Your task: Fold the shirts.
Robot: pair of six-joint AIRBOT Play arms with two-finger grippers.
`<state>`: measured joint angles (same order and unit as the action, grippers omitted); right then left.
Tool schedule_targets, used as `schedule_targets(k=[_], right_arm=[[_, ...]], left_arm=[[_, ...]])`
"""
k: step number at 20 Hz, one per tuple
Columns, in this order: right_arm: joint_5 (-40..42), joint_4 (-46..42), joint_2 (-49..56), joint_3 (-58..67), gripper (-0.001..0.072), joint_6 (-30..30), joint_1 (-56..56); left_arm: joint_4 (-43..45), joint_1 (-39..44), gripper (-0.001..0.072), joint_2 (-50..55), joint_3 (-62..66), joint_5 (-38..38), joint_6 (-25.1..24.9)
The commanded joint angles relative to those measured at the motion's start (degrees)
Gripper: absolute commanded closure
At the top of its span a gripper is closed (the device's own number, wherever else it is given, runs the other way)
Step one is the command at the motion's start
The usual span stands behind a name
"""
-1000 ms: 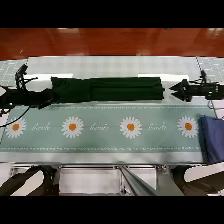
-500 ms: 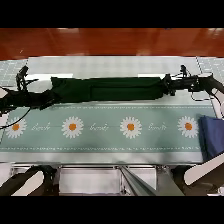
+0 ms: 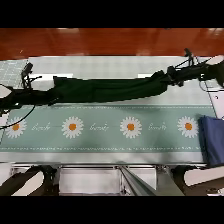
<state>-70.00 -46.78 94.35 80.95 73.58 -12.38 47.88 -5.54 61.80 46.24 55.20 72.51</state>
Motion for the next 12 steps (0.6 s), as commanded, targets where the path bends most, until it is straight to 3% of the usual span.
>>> schedule_targets(k=[1,5,7,10,12], right_arm=[[-1.84,-8.26,-13.09,-3.26,0.0688,1.05,-0.02],[-3.04,-8.48,-27.93,-10.19,0.0688,1.03,-0.02],[-3.39,-8.31,-34.64,-13.62,0.0688,2.21,-0.02],[-3.54,-6.05,-42.77,-17.73,0.0688,2.89,0.00],[-3.69,-4.33,-46.58,-19.12,0.0688,3.15,0.00]], left_arm=[[-5.95,6.82,0.0687,3.06,1.46,-6.47,-2.14],[-4.52,20.44,0.0688,16.26,15.26,-7.21,-0.66],[-2.16,26.14,0.0688,24.50,25.73,-6.64,4.26],[3.69,33.79,0.0688,37.22,42.34,0.48,11.89],[3.82,38.05,0.0688,44.15,50.88,7.32,12.46]])
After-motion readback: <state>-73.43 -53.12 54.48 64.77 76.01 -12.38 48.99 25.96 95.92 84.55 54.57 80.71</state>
